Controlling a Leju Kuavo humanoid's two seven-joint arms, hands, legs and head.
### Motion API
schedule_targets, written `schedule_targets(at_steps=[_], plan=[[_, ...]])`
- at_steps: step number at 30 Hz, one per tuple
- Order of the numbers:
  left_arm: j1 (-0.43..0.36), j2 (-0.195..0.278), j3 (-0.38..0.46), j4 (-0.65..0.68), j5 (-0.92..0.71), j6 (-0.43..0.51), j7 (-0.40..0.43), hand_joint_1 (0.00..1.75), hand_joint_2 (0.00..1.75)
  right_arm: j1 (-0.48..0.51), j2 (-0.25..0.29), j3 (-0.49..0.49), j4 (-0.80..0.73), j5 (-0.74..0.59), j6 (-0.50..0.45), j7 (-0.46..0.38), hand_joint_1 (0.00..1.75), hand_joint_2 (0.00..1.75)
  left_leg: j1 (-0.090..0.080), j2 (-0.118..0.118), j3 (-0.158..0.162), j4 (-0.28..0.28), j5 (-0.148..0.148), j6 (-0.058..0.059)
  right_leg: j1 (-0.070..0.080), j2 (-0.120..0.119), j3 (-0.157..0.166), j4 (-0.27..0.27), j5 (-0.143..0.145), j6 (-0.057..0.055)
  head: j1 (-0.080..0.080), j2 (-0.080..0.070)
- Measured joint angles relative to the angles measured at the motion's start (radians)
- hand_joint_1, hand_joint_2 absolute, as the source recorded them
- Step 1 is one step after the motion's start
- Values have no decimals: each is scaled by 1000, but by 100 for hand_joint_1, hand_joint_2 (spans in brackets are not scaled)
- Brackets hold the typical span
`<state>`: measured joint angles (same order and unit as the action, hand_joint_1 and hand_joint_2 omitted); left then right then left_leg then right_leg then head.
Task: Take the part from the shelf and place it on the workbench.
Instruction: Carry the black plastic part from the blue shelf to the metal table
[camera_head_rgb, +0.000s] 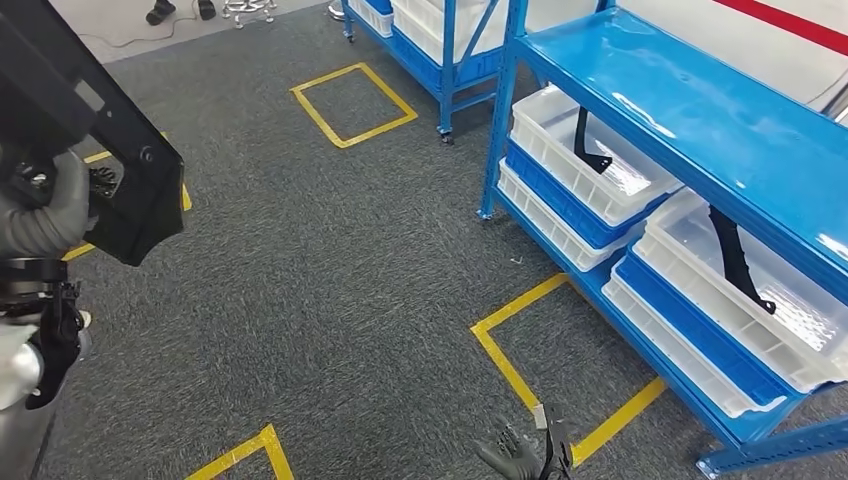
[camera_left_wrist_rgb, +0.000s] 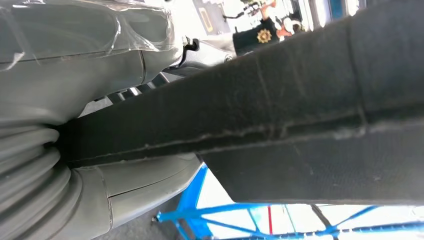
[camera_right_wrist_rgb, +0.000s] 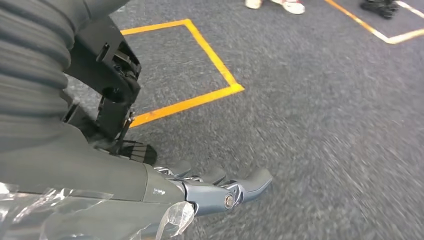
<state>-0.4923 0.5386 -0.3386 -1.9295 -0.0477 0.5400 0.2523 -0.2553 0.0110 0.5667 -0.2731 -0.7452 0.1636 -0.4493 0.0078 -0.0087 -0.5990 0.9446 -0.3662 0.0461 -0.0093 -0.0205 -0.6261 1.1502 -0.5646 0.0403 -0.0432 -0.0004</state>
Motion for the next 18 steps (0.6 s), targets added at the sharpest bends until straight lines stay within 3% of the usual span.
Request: schedule_targets(at_steps=[1,2,3,5,7,9,10,11,12,13,15,17,18], plan=[[1,-1,-2,0,0,-1,0,175,175,2,0,0,0,0,1,0,0,175,0,-13,0,0,0,2,-1,11,-35,71,-25,1,0,0],[2,-1,-4,0,0,-3,0,175,175,3,0,0,0,1,1,0,0,175,0,-27,0,0,0,2,-1,16,-60,116,-32,2,0,0],[2,-1,-6,0,-1,-4,0,175,175,4,0,0,0,1,2,1,0,175,1,-42,0,1,0,1,-2,18,-67,121,-18,4,0,0],[2,-1,-7,0,-1,-6,0,175,175,5,0,1,0,1,3,0,0,175,5,-72,1,5,-1,-1,-8,36,-29,17,57,7,0,0],[2,-1,-7,0,-1,-6,0,175,175,6,-1,1,0,1,4,0,0,175,7,-100,-5,15,-5,-9,-19,91,25,-115,116,9,0,0],[3,-1,-7,0,-1,-6,0,175,175,8,-1,1,0,0,5,0,0,175,10,-126,-16,20,-4,-21,-21,118,44,-163,124,5,-1,0],[4,-1,-6,0,0,-6,0,175,175,7,-1,1,0,0,6,0,0,175,12,-139,-21,20,-2,-28,-20,106,45,-167,123,1,-1,0],[7,-1,-5,0,0,-5,0,175,175,7,0,1,0,0,7,0,0,175,14,-137,-26,20,-1,-33,-18,92,46,-168,123,-5,-1,0],[8,0,-4,0,0,-5,0,175,175,6,0,1,0,0,7,0,0,175,13,-117,-33,32,-8,-39,-18,78,48,-169,124,-11,-2,0],[7,0,-4,0,0,-5,0,175,175,6,0,1,0,0,7,-1,0,175,11,-86,-49,63,-24,-44,-19,63,50,-171,125,-17,-4,0],[6,1,-3,0,1,-5,0,175,175,7,-1,1,0,0,7,-1,0,175,9,-20,-106,186,-80,-52,-16,36,54,-171,122,-26,-7,0],[10,1,-4,0,7,-5,0,175,175,10,-1,1,0,0,7,-2,0,175,13,-1,-166,307,-120,-56,-13,9,56,-171,118,-31,-7,0],[12,1,-4,0,12,-6,0,175,175,10,-2,1,0,0,7,-2,0,175,15,2,-173,320,-117,-58,-12,-5,58,-171,116,-32,-7,0]])
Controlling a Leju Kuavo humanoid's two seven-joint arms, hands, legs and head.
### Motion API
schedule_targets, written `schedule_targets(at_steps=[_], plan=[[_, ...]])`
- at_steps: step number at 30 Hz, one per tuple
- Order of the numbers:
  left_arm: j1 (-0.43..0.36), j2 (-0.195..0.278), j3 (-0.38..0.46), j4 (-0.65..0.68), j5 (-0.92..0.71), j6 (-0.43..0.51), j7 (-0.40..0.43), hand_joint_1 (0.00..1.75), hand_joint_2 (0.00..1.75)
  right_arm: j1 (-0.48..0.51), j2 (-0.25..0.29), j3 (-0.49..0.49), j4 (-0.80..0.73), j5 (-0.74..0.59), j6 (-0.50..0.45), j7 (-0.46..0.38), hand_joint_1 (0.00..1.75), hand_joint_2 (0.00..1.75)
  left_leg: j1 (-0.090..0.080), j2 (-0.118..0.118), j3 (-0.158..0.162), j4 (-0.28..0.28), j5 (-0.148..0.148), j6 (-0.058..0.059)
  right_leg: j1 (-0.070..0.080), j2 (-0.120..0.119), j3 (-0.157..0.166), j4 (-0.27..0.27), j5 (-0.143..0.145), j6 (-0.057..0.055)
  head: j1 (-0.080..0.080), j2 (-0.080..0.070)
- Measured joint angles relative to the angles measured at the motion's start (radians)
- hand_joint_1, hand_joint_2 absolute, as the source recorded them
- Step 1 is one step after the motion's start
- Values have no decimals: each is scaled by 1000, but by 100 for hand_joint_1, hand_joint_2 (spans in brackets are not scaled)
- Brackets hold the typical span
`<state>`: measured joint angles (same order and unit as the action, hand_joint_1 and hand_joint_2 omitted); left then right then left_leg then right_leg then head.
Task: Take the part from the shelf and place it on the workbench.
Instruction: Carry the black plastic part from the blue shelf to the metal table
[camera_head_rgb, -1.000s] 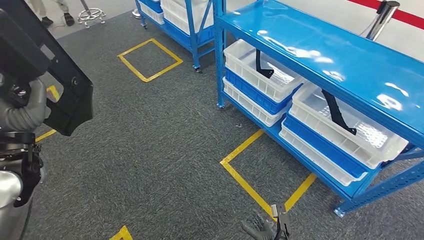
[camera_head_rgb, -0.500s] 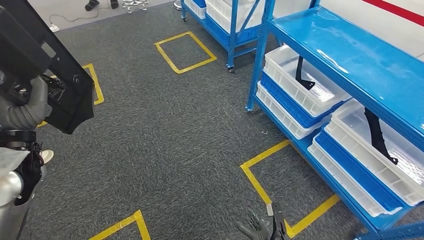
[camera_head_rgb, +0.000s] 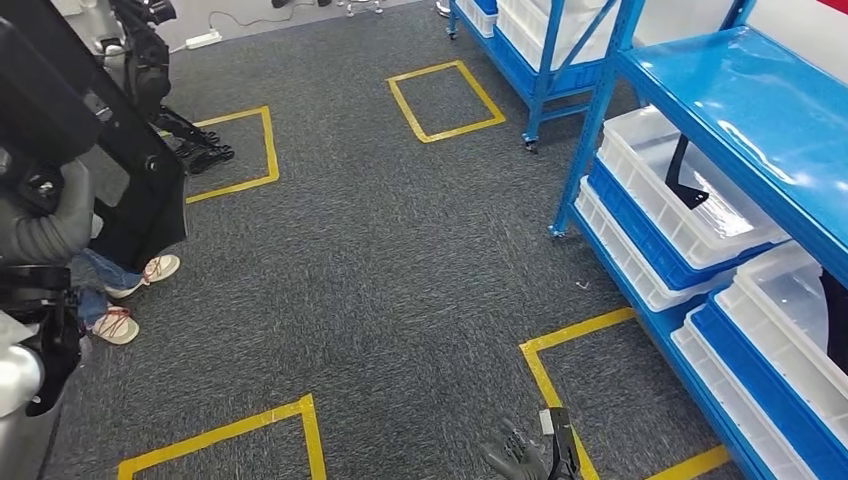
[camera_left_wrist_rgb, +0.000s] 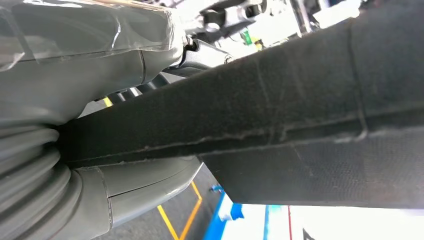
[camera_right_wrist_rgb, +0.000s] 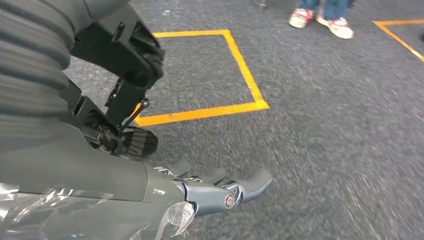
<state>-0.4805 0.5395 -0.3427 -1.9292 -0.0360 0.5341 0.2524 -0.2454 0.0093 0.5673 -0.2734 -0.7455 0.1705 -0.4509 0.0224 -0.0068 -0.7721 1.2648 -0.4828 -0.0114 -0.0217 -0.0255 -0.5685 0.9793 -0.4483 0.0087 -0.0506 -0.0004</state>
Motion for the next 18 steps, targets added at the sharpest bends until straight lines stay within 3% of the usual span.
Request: schedule_targets(at_steps=[1,2,4,5,6,8,9,11,12,14,15,16,18], plan=[[1,0,0,0,4,-1,0,175,175,0,0,0,0,0,0,0,0,175,1,5,14,-29,20,-1,0,-13,3,0,-3,0,0,0],[0,0,0,0,7,-1,0,175,175,0,0,0,0,0,-1,0,0,175,1,16,49,-96,52,0,0,-26,7,0,-6,2,0,0],[-2,0,2,0,10,-2,-1,175,175,-2,0,0,0,0,-2,-1,0,175,-7,59,126,-242,100,6,4,-48,15,-1,-13,9,0,0],[-2,0,2,0,12,-2,-1,175,175,-2,0,0,0,1,-3,-2,0,175,-12,72,149,-284,110,12,7,-57,18,-2,-16,14,0,0],[-2,0,3,0,15,-3,-1,175,175,-2,-1,0,0,1,-6,-4,0,175,-18,76,156,-300,109,17,10,-66,21,-4,-19,18,1,0],[-2,1,5,0,21,-4,-3,175,175,-3,0,0,0,3,-14,-6,0,175,-19,52,156,-303,112,27,10,-82,25,-8,-23,29,1,0],[-1,2,6,0,22,-5,-4,175,175,-3,0,0,0,3,-19,-7,0,175,-18,43,158,-308,114,33,8,-75,26,-4,-30,33,2,0],[-3,3,6,-1,25,-7,-8,175,175,-4,1,0,0,2,-25,-7,0,175,-12,30,164,-318,118,48,5,-29,-4,66,-72,39,3,0],[-3,3,6,-1,27,-8,-10,175,175,-3,1,0,0,2,-27,-7,0,175,-12,25,166,-320,117,52,4,-1,-38,134,-103,40,4,0],[-1,3,5,-1,33,-11,-12,175,175,1,0,0,0,3,-29,-7,0,175,-11,13,168,-319,115,57,5,23,-117,276,-149,43,4,0],[0,3,5,-1,36,-11,-12,175,175,3,0,0,0,3,-29,-8,0,175,-11,6,169,-319,114,58,4,25,-140,305,-146,45,5,0],[1,3,5,-1,38,-11,-12,175,175,4,0,0,0,3,-29,-8,0,175,-9,-1,171,-318,112,56,2,26,-143,293,-124,47,5,0],[1,3,5,-1,39,-11,-12,175,175,5,-1,0,0,3,-29,-9,0,175,-5,-15,174,-313,105,47,-5,28,-97,164,-40,52,5,0]])
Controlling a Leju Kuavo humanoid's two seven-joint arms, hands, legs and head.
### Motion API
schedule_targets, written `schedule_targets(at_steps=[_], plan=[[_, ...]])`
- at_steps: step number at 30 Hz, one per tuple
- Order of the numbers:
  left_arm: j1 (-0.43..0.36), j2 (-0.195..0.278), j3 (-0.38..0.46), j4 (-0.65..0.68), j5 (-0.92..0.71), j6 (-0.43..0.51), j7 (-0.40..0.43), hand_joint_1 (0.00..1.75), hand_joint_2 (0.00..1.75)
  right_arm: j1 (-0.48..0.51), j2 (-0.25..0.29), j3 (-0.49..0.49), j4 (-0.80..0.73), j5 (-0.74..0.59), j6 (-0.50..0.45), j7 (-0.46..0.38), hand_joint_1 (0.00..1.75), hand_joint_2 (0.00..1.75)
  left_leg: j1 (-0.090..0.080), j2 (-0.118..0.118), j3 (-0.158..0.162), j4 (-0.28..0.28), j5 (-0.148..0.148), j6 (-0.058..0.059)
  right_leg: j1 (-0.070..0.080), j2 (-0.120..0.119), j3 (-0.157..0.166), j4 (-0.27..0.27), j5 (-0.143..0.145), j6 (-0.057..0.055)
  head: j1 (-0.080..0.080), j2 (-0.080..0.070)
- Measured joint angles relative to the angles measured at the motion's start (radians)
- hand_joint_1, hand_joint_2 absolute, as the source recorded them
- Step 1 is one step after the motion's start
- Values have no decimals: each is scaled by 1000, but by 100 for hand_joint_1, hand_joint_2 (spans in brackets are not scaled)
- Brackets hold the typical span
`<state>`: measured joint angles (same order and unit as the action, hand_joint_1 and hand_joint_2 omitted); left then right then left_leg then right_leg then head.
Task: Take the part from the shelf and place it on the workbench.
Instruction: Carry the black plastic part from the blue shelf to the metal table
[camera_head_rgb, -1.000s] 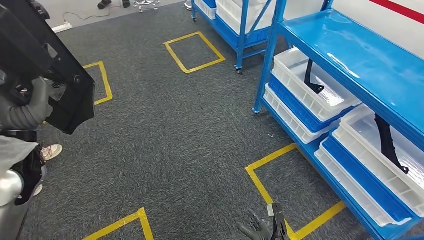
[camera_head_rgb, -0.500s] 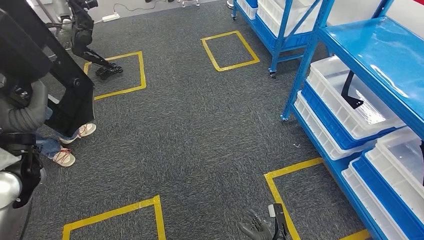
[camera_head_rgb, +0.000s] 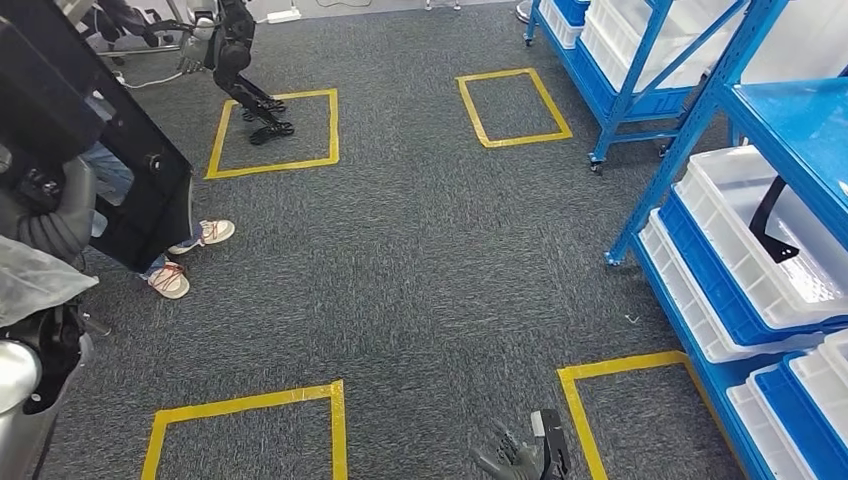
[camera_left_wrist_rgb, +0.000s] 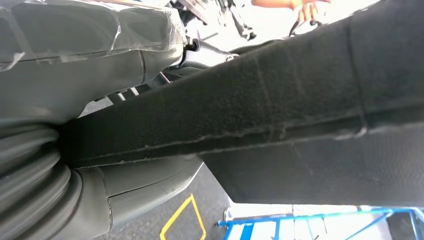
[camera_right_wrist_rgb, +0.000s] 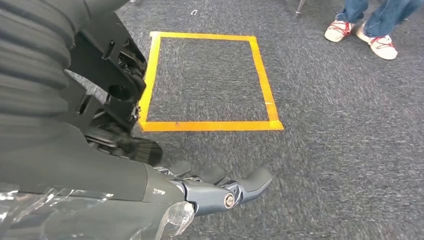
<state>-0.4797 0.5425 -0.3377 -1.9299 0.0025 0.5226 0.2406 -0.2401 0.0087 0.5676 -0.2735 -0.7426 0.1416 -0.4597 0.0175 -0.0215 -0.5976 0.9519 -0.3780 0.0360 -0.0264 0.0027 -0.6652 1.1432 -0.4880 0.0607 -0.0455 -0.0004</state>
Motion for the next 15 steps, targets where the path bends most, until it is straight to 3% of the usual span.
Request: schedule_targets(at_steps=[2,3,7,9,11,12,13,15], plan=[[-1,0,0,0,1,0,0,175,175,0,-1,0,0,0,-1,-1,0,175,-1,-10,-4,14,-11,-14,-5,8,47,-120,52,-2,0,0],[0,0,1,0,1,0,0,175,175,-1,-1,0,0,1,-1,-1,0,175,-2,-14,-7,18,-15,-19,-4,12,55,-143,57,-7,1,0],[0,2,2,0,1,-2,-1,175,175,-5,-1,0,0,2,-5,-2,0,175,5,-9,-19,45,-33,-33,-2,9,63,-148,50,-35,-1,0],[-2,2,3,0,2,-5,-2,175,175,-7,-2,0,0,3,-7,-2,0,175,6,5,-69,151,-78,-40,0,6,71,-149,45,-45,-2,0],[-1,3,3,0,4,-8,-2,175,175,-6,-2,0,0,5,-8,-2,0,175,4,11,-146,294,-124,-41,8,2,81,-149,36,-48,-3,0],[0,3,3,0,5,-8,-2,175,175,-5,-2,0,0,6,-9,-2,0,175,1,12,-172,331,-126,-37,13,0,87,-149,31,-49,-3,0],[1,3,3,0,6,-9,-2,175,175,-4,-2,0,0,7,-10,-2,0,175,-4,12,-177,327,-108,-28,17,0,94,-149,26,-48,-3,0],[-1,3,4,0,15,-14,-2,175,175,-4,-1,0,0,7,-10,-2,0,175,-19,14,-130,203,-33,-6,22,-3,112,-150,12,-48,-3,0]])
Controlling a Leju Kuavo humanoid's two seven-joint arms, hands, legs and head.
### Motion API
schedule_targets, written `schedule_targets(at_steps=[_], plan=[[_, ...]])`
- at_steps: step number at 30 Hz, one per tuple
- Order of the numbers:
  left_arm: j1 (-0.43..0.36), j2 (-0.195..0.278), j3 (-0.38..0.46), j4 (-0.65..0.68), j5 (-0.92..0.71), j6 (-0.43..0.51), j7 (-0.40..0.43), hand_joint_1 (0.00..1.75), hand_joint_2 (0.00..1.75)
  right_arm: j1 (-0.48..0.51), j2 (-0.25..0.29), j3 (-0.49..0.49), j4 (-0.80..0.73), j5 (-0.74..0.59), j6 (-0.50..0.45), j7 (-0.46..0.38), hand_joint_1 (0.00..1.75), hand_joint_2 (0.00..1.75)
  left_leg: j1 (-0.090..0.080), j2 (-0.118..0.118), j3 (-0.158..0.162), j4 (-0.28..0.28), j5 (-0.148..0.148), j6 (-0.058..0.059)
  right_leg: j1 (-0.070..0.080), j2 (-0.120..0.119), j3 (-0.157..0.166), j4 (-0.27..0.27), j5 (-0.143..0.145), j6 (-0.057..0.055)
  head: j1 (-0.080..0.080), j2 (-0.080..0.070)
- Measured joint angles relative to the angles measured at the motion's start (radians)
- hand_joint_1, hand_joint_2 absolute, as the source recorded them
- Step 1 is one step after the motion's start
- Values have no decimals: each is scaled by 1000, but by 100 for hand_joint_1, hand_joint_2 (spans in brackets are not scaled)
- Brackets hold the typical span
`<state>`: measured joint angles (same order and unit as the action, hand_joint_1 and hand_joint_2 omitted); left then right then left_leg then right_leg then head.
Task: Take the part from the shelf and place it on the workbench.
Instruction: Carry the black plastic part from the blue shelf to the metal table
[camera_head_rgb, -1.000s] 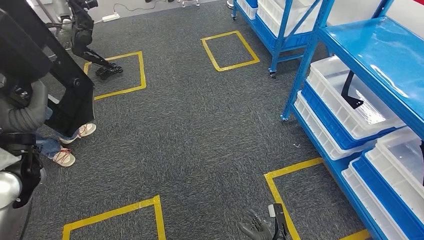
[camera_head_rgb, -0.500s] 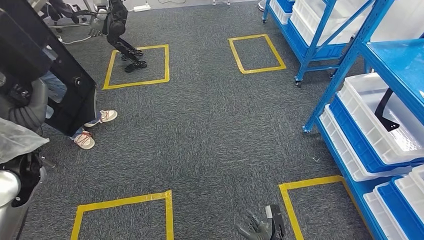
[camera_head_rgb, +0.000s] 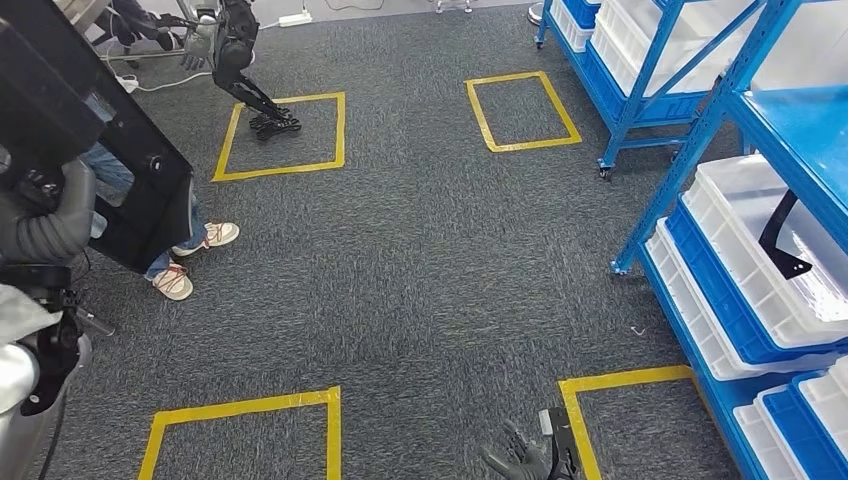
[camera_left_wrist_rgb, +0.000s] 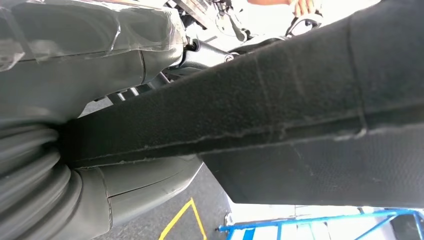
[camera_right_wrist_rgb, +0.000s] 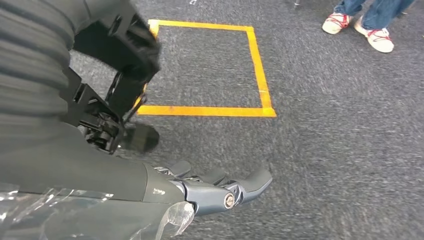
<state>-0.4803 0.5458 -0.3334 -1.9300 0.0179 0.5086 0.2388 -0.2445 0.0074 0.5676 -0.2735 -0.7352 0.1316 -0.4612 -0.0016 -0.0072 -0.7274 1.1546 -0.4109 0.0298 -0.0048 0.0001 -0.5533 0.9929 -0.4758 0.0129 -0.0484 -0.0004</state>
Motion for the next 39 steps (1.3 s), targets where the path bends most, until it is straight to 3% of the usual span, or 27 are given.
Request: schedule_targets(at_steps=[2,3,7,9,11,12,13,14,17,18,19,21,23,25,27,28,29,30,31,32,33,34,35,37,39], plan=[[-2,1,2,0,18,-10,0,175,175,-2,0,0,0,0,0,-1,0,175,-16,4,62,-127,42,17,4,-2,13,-5,-11,3,0,0],[-3,1,4,0,24,-15,0,175,175,-2,0,0,0,0,0,-2,0,175,-21,5,78,-159,44,22,5,-3,16,-9,-14,6,0,0],[-3,2,7,-1,28,-21,-2,175,175,-3,1,0,0,1,0,-3,0,175,-20,1,107,-186,27,44,7,-2,20,8,-21,20,1,0],[-5,3,8,-2,28,-22,-3,175,175,-4,1,0,0,2,0,-3,0,175,-20,0,130,-192,19,55,7,0,-32,107,-47,22,2,0],[-5,2,8,-2,28,-25,-5,175,175,-2,1,0,0,2,0,-3,0,175,-23,-2,146,-192,4,62,7,0,-125,240,-86,22,3,0],[-4,2,7,-2,28,-26,-5,175,175,-1,1,0,0,2,0,-3,0,175,-26,-5,157,-192,-6,63,7,0,-163,278,-98,22,3,0],[-3,2,7,-2,28,-28,-5,175,175,1,1,0,0,2,0,-3,0,175,-28,-8,170,-192,-17,63,8,0,-184,281,-94,21,3,0],[-3,2,7,-2,29,-29,-5,175,175,2,1,0,0,2,0,-3,0,175,-31,-11,186,-192,-28,63,10,0,-186,248,-70,19,3,0],[-4,2,6,-2,34,-30,-6,175,175,3,0,0,0,1,0,-3,0,175,-35,-15,232,-195,-65,60,21,3,-135,46,80,-2,2,0],[-5,2,6,-2,36,-30,-7,175,175,2,-1,1,0,1,0,-3,0,175,-35,-17,241,-199,-75,57,25,5,-121,2,112,-8,2,0],[-4,2,5,-2,36,-30,-7,175,175,2,-2,1,0,1,0,-3,0,175,-34,-18,249,-198,-80,54,28,6,-112,-24,126,-12,2,0],[-2,3,6,-3,37,-29,-8,175,175,1,-1,1,-1,1,0,-4,0,175,-35,-19,255,-186,-79,46,25,6,-90,-39,115,-18,4,0],[-1,6,8,-5,36,-28,-9,175,175,0,1,1,-2,0,0,-5,0,175,-32,-15,222,-112,-65,33,15,4,-60,-46,100,-24,4,0],[1,8,11,-6,36,-25,-10,175,175,1,2,2,-2,0,0,-6,0,175,-19,-11,133,18,-77,10,5,3,-29,-47,76,-23,2,0],[7,9,13,-7,36,-23,-11,175,175,3,2,2,-2,0,0,-6,0,175,1,-9,40,106,-139,-14,-7,5,5,-47,45,-15,1,0],[11,9,13,-7,36,-22,-11,175,175,4,2,2,-2,0,0,-6,0,175,11,-6,11,108,-172,-25,-14,7,25,-47,28,-9,0,0],[13,9,13,-7,36,-22,-11,175,175,5,3,2,-2,0,0,-6,0,175,20,-3,-3,80,-186,-36,-22,8,49,-47,10,-2,0,0],[15,9,13,-7,36,-22,-11,175,175,6,3,2,-2,0,0,-6,0,175,29,2,-7,29,-168,-46,-29,9,74,-47,-10,7,0,0],[16,9,13,-7,36,-22,-11,175,175,7,3,2,-2,0,0,-6,0,175,37,10,-3,-38,-103,-57,-35,10,97,-49,-31,16,0,0],[18,10,14,-8,37,-22,-11,175,175,7,3,2,-2,0,0,-7,0,175,43,20,2,-109,-15,-63,-38,10,119,-48,-52,26,-2,0],[21,10,14,-8,38,-22,-11,175,175,7,3,2,-2,0,0,-8,0,175,44,28,7,-158,63,-64,-38,9,137,-52,-71,37,-2,0],[25,11,15,-9,39,-22,-11,175,175,7,3,2,-2,0,0,-9,0,175,44,34,10,-187,117,-59,-37,8,154,-58,-83,47,-2,0],[28,13,16,-10,39,-21,-11,175,175,6,3,2,-2,0,0,-10,0,175,42,36,13,-196,133,-50,-37,7,167,-61,-85,57,-2,0],[31,16,19,-15,38,-20,-12,175,175,5,3,2,-2,0,0,-11,0,175,41,30,29,-193,120,-29,-39,5,155,-23,-55,70,0,0],[30,17,21,-18,37,-18,-10,175,175,4,3,2,-2,0,0,-11,0,175,38,24,51,-197,106,-12,-39,4,72,105,-24,68,4,0]])
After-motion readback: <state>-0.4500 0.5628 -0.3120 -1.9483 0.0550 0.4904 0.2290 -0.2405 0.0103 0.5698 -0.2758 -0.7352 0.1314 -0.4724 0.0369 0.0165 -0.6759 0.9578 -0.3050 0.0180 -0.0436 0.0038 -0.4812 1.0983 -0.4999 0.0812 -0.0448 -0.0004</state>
